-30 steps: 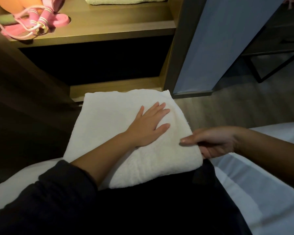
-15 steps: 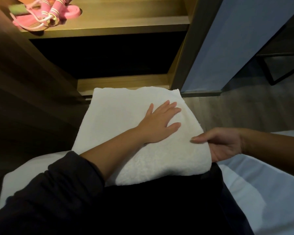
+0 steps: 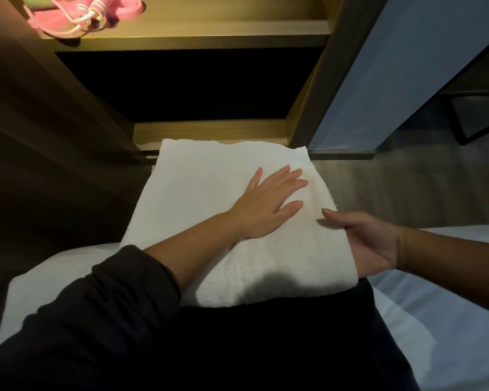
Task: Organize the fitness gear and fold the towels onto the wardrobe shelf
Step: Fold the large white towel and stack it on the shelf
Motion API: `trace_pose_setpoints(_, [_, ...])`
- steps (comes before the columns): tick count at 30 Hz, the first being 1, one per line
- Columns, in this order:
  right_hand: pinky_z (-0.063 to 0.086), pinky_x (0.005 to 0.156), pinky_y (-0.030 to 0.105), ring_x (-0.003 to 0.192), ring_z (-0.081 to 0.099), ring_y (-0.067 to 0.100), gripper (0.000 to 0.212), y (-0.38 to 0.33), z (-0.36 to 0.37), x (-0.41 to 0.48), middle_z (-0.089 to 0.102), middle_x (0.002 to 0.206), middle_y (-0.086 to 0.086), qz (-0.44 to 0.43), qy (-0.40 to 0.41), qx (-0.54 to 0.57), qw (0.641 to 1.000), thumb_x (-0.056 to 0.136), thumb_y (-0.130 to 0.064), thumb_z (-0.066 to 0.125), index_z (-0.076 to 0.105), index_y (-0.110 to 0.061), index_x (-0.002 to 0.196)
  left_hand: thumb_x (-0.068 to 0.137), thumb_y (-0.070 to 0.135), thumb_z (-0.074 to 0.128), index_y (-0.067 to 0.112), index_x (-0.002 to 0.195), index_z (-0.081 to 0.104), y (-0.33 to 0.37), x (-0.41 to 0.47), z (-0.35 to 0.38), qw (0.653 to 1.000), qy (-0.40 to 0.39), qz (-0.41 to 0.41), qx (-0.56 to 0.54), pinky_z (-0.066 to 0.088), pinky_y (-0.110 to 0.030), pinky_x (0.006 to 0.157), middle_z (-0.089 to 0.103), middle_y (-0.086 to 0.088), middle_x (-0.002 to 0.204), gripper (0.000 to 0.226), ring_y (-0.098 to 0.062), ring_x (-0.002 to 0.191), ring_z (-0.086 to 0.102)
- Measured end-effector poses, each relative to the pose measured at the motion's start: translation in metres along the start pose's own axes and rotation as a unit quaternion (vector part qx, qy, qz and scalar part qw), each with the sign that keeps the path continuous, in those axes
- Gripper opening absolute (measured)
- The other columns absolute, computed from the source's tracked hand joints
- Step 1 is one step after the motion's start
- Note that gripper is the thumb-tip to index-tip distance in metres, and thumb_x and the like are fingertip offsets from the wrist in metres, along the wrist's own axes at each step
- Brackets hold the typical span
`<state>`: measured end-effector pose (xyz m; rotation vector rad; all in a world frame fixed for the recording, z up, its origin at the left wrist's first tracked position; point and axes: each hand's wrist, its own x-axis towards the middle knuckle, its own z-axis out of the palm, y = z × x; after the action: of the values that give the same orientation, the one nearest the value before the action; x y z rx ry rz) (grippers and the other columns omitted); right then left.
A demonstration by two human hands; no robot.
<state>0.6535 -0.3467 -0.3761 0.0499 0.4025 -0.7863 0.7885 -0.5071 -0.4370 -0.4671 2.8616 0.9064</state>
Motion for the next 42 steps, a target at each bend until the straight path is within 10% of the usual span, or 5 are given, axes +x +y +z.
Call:
trace_pose_setpoints(18, [0.056, 0.083, 0.027, 0.101, 0.069, 0.017, 0.070, -0.023, 0.016, 0.014, 0.073, 0.108, 0.003, 0.014, 0.088, -0.263, 0.961, 0.063, -0.038, 0.089, 0.060, -0.012, 0.121, 0.104, 0.042, 0.025, 0.031, 0.152, 0.027, -0.001, 0.000, -0.014, 0.998, -0.031, 0.005, -0.047, -0.009, -0.048, 0.120, 0.012, 0.008, 0.164, 0.049, -0.009, 0.151, -0.001])
trace_pose_setpoints(25, [0.051, 0.091, 0.023, 0.107, 0.066, 0.008, 0.045, -0.027, 0.021, 0.010, 0.071, 0.113, -0.007, 0.126, -0.010, -0.297, 0.947, 0.077, -0.047, 0.077, 0.072, -0.027, 0.117, 0.103, 0.048, 0.027, 0.036, 0.151, 0.027, -0.007, 0.000, -0.002, 0.999, -0.008, 0.019, -0.028, -0.011, -0.047, 0.120, 0.013, 0.010, 0.163, 0.050, -0.008, 0.150, 0.001])
trace_pose_setpoints(42, [0.045, 0.103, 0.028, 0.121, 0.056, 0.020, 0.032, -0.006, -0.005, -0.041, 0.064, 0.125, 0.005, 0.037, 0.046, -0.275, 0.960, 0.096, -0.017, 0.051, 0.066, -0.014, 0.124, 0.101, 0.051, 0.022, 0.038, 0.148, 0.030, -0.013, 0.001, 0.010, 0.999, 0.041, 0.031, 0.001, -0.014, -0.047, 0.117, 0.017, 0.012, 0.162, 0.049, -0.007, 0.150, 0.003])
